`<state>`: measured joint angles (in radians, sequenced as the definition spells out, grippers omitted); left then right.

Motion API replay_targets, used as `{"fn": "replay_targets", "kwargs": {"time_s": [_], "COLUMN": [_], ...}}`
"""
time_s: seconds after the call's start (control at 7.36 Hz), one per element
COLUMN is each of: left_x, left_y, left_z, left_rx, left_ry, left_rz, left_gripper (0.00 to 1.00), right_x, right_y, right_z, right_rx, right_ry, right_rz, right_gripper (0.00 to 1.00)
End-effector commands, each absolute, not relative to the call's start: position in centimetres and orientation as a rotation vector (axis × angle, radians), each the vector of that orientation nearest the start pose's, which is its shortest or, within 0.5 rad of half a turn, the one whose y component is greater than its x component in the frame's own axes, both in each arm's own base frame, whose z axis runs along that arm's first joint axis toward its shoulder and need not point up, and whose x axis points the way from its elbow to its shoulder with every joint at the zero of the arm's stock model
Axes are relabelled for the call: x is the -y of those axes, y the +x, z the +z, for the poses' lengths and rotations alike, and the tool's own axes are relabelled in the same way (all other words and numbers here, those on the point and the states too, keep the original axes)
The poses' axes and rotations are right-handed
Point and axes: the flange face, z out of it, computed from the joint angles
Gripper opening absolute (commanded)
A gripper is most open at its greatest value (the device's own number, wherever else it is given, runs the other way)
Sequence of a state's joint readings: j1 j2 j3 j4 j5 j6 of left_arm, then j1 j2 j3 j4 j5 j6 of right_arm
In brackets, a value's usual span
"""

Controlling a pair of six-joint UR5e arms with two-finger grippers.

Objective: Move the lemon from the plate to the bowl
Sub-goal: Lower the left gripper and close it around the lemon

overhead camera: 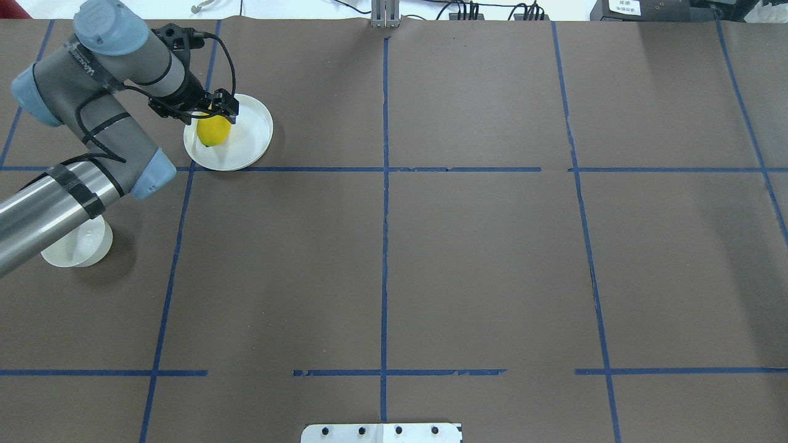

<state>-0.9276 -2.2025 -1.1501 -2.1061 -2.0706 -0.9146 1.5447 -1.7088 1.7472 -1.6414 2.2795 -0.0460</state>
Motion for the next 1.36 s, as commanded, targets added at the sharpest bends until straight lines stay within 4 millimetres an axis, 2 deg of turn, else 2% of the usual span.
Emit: {"fn": "replay_targets", "kwargs": {"time_s": [0.0,0.14,0.27,0.41,0.54,0.81,0.95,1.22], "left_x": [66.1,66.1,66.0,66.2,66.8,67.4,66.5,61.8], "left_y": [40.4,40.4,40.4,40.0,38.7,34.0,30.6,23.7], "left_z": [43.1,43.2,43.2,43.3,43.0,40.0,38.4,36.9], "left_rx": [-0.848,-0.847,-0.849,-0.845,-0.856,-0.871,-0.854,-0.818], "left_ry": [0.175,0.169,0.164,0.158,0.155,0.129,0.132,0.188], "left_rz": [-0.058,-0.063,-0.06,-0.066,-0.077,-0.112,-0.133,-0.056], "left_gripper": [0.85,0.46,0.22,0.05,0.06,0.06,0.07,0.09], "right_x": [43.2,43.2,43.2,43.2,43.2,43.2,43.2,43.3], "right_y": [5.7,5.7,5.7,5.7,5.7,5.7,5.7,5.7], "right_z": [64.7,64.7,64.7,64.7,64.7,64.7,64.7,64.7], "right_rx": [0.709,0.709,0.709,0.709,0.709,0.709,0.709,0.709], "right_ry": [-0.024,-0.024,-0.024,-0.024,-0.024,-0.024,-0.024,-0.022], "right_rz": [-0.058,-0.058,-0.058,-0.058,-0.058,-0.058,-0.058,-0.058], "right_gripper": [1.0,1.0,1.0,1.0,1.0,1.0,1.0,1.0]}}
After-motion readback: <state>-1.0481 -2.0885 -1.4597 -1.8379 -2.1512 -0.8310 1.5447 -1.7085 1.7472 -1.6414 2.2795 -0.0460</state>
